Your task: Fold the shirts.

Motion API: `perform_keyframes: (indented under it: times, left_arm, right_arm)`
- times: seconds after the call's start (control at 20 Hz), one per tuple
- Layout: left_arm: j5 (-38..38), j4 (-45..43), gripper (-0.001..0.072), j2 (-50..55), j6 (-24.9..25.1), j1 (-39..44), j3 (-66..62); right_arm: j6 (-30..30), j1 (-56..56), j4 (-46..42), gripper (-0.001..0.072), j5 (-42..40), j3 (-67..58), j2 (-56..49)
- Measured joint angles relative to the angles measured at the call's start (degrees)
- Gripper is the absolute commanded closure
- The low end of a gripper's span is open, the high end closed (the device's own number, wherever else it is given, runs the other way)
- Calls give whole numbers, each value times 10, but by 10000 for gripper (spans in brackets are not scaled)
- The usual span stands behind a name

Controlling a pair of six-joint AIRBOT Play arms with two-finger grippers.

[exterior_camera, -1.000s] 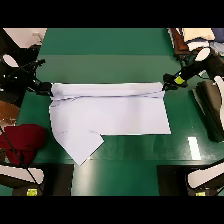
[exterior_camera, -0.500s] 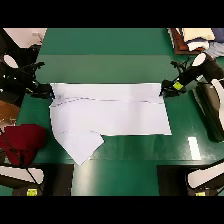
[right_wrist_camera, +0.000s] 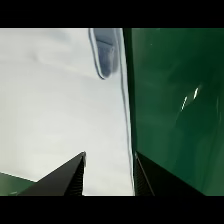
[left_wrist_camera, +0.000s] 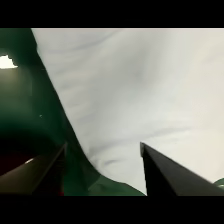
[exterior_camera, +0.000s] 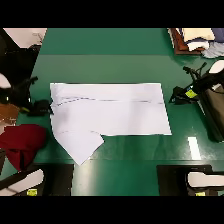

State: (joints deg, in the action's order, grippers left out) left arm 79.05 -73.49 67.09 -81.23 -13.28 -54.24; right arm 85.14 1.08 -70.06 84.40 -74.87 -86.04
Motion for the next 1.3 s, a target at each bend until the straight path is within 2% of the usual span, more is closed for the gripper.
perform_keyframes:
  times: [0.25, 0.65, 0.7, 0.75, 0.8, 0.85, 1.05, 1.2, 1.3]
  left_arm:
    - [-10, 31, 163, -124, -42, 0, 171]
    - [-64, 106, 164, -163, -55, -1, 301]
    - [-68, 116, 255, -164, -57, 0, 306]
    - [-80, 124, 471, -165, -57, -1, 312]
    - [-99, 128, 637, -164, -56, 0, 316]
    - [-111, 130, 683, -165, -55, 0, 318]
    - [-120, 166, 684, -166, -35, 0, 317]
    - [-111, 184, 685, -166, -15, 0, 301]
    - [-103, 192, 684, -166, -2, 0, 285]
  right_arm:
    - [-14, -14, 2, 341, -23, 36, 29]
    - [-39, -16, 35, 341, -37, 45, 36]
    - [-40, -16, 37, 341, -38, 45, 36]
    - [-42, -16, 39, 341, -38, 45, 36]
    - [-43, -16, 41, 341, -37, 45, 36]
    - [-45, -16, 41, 341, -33, 45, 36]
    - [-60, -22, 42, 341, -1, 60, 40]
    - [-68, -49, 41, 336, 9, 117, 64]
    - [-76, -77, 41, 182, 9, 169, 85]
